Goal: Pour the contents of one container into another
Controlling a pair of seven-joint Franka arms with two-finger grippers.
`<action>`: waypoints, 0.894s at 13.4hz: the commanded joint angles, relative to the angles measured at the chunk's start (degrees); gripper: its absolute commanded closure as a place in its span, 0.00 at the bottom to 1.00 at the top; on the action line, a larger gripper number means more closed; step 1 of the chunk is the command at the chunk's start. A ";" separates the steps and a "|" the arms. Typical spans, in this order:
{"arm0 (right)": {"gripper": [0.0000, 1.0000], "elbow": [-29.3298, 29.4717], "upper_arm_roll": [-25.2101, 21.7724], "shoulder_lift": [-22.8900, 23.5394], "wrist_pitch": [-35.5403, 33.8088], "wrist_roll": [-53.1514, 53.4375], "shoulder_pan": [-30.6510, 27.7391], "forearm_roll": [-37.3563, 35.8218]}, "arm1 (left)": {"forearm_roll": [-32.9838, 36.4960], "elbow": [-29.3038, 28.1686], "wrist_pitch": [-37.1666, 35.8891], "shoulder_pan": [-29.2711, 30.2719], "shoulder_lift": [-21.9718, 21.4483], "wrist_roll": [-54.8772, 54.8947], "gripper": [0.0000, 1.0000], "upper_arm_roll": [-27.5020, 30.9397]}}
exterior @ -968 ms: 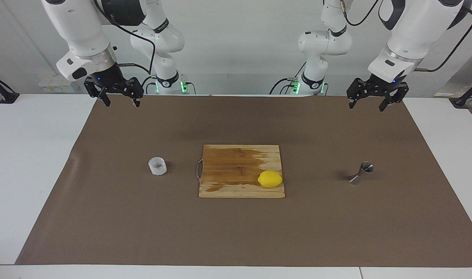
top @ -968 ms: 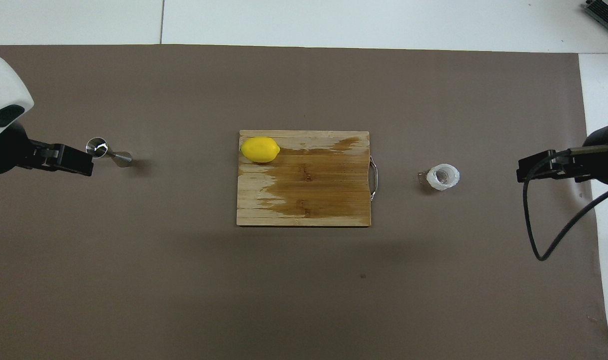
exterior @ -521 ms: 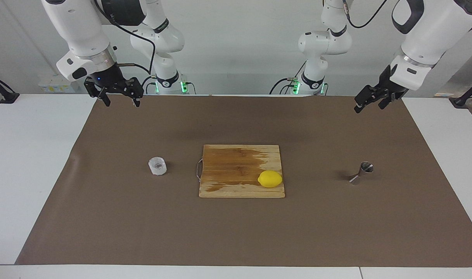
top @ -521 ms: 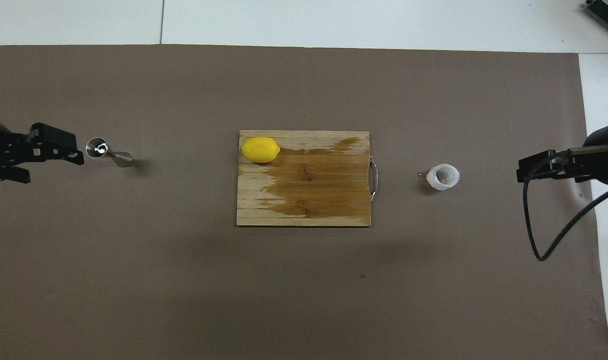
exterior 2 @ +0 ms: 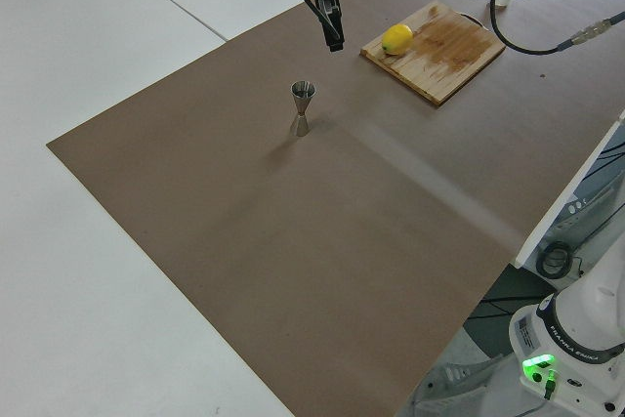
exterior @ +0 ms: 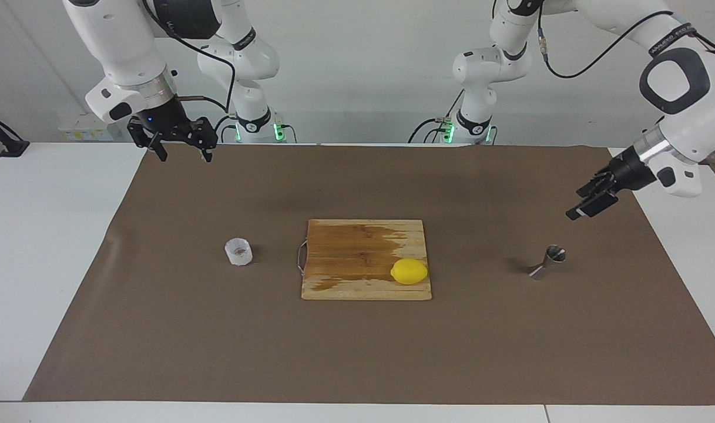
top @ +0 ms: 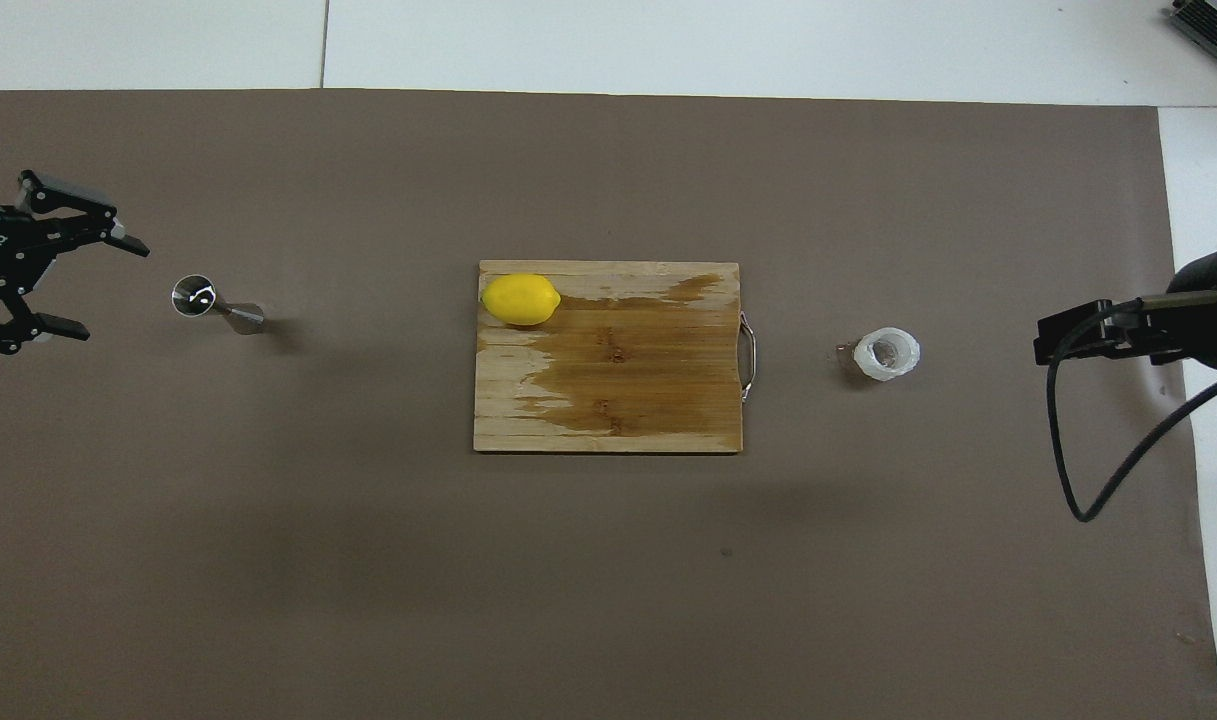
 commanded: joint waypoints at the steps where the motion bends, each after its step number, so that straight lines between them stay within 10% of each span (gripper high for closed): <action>1: 0.00 0.54 0.40 0.30 -0.68 1.18 -0.53 -0.63 | -5.90 2.62 1.26 3.95 4.54 -7.67 0.00 -0.47; 12: 0.00 0.54 0.40 0.30 -0.68 1.18 -0.53 -0.63 | -17.08 -1.93 16.44 10.01 15.46 -17.01 0.00 -0.47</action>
